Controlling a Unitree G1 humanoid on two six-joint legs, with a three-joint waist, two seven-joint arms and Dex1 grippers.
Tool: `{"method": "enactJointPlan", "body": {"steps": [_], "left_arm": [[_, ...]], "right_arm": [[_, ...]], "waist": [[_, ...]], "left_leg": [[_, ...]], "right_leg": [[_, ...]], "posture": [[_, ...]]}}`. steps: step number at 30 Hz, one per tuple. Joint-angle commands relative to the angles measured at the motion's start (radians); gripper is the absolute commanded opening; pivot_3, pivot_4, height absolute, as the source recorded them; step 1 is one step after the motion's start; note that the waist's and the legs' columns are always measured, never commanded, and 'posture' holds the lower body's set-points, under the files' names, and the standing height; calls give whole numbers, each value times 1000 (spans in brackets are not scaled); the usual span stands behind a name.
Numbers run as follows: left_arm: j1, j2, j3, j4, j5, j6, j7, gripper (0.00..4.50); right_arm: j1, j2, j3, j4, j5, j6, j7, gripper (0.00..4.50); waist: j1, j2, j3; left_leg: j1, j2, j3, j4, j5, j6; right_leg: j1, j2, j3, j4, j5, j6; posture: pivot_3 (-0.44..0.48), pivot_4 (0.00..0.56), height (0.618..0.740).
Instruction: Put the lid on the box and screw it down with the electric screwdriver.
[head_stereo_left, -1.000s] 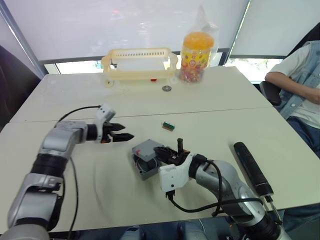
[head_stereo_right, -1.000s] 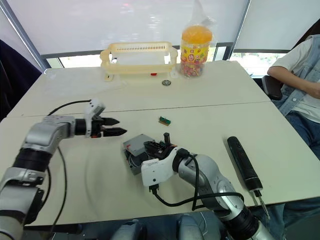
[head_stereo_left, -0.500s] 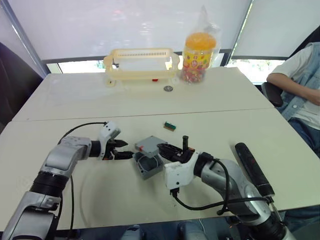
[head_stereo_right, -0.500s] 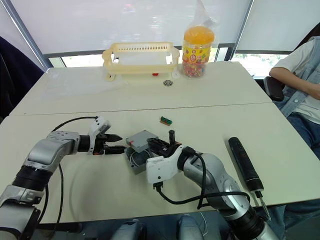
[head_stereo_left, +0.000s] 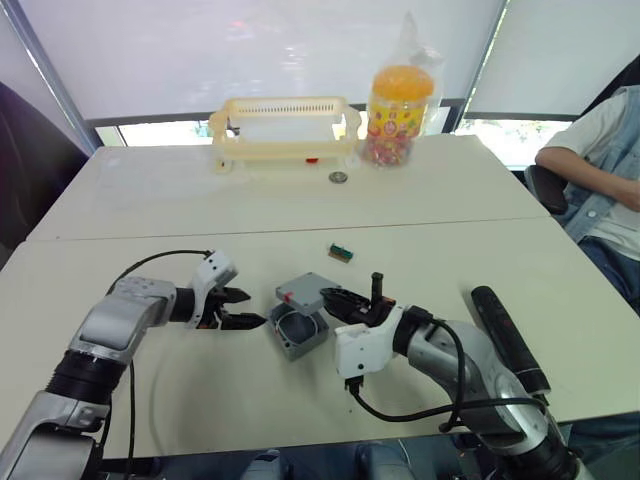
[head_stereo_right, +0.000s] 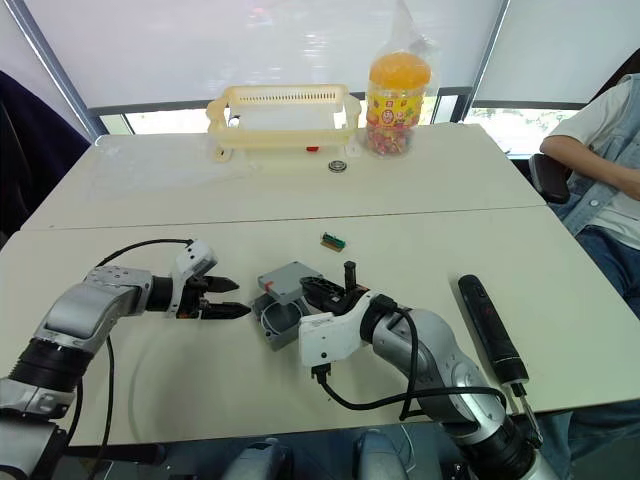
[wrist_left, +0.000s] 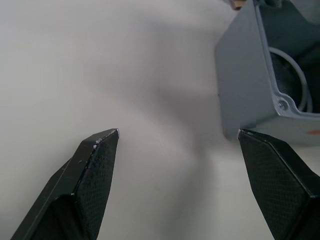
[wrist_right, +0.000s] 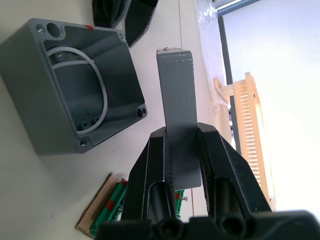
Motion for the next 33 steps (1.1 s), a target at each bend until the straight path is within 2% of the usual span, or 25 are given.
{"method": "enactJointPlan", "body": {"steps": [1, 12, 24, 29, 33], "left_arm": [[9, 11, 22, -58, -25, 23, -3, 3889], [18, 29, 7, -115, -51, 50, -33, 3889], [86, 66, -26, -224, -61, 46, -70, 3889], [76, 112, -17, -186, -36, -20, -99, 3889], [29, 102, -3, -111, -42, -83, -121, 3889]], "right_arm": [[4, -3, -31, -66, 18, -2, -11, 343], [15, -22, -51, -67, 31, -9, -18, 343], [23, -15, -53, -60, 31, -1, -29, 343], [27, -13, -51, -59, 33, -1, -33, 343], [26, -9, -50, -52, 36, -1, -36, 343]], "waist": [[1, 0, 0], [0, 0, 0], [0, 0, 0], [0, 0, 0], [3, 0, 0]], "left_leg": [[0, 0, 0, 0, 0, 0], [0, 0, 0, 0, 0, 0], [0, 0, 0, 0, 0, 0], [0, 0, 0, 0, 0, 0], [0, 0, 0, 0, 0, 0]], "right_leg": [[0, 0, 0, 0, 0, 0], [0, 0, 0, 0, 0, 0], [0, 0, 0, 0, 0, 0], [0, 0, 0, 0, 0, 0], [0, 0, 0, 0, 0, 0]], "posture": [[0, 150, 740], [0, 150, 740], [0, 150, 740], [0, 150, 740], [0, 150, 740]]}}
